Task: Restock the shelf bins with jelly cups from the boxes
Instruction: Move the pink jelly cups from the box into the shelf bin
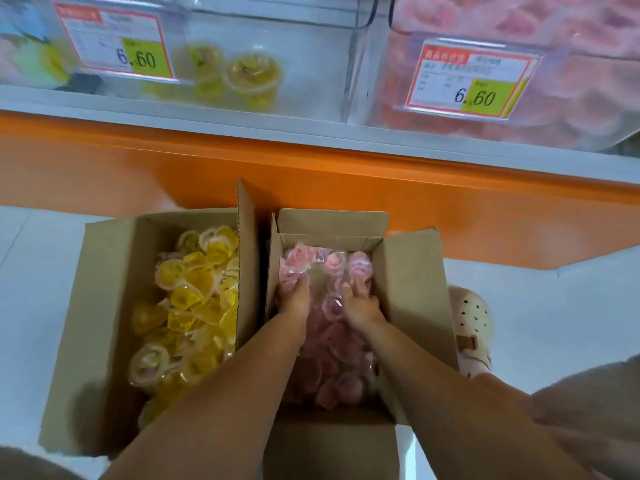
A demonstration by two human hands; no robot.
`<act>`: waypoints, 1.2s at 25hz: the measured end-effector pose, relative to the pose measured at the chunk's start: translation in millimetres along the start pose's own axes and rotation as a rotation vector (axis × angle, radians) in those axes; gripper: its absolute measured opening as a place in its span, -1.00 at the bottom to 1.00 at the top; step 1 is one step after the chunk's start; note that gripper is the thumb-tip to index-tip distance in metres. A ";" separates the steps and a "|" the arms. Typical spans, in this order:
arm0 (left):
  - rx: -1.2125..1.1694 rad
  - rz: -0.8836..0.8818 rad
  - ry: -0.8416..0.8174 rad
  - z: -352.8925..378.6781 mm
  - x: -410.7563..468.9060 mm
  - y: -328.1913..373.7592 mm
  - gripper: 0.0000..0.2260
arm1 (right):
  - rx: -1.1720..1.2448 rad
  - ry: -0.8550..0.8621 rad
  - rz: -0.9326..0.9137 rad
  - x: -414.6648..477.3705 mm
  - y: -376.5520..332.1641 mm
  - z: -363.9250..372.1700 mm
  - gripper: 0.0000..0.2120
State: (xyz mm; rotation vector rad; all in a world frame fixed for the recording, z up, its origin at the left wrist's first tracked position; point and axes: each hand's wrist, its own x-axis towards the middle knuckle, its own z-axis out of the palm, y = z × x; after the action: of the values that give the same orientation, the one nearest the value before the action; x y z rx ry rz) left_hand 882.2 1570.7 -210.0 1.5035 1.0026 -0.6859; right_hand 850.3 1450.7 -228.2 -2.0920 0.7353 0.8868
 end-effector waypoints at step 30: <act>0.025 -0.224 -0.311 -13.5 10.2 -7.0 -0.45 | 0.664 -0.172 0.069 30.5 32.4 13.4 -0.76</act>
State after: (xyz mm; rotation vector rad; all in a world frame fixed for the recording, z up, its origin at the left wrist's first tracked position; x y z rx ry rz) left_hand 879.3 1586.0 -219.7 1.2672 0.9306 -1.0601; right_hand 840.4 1436.6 -271.3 -1.3960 0.8686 0.7181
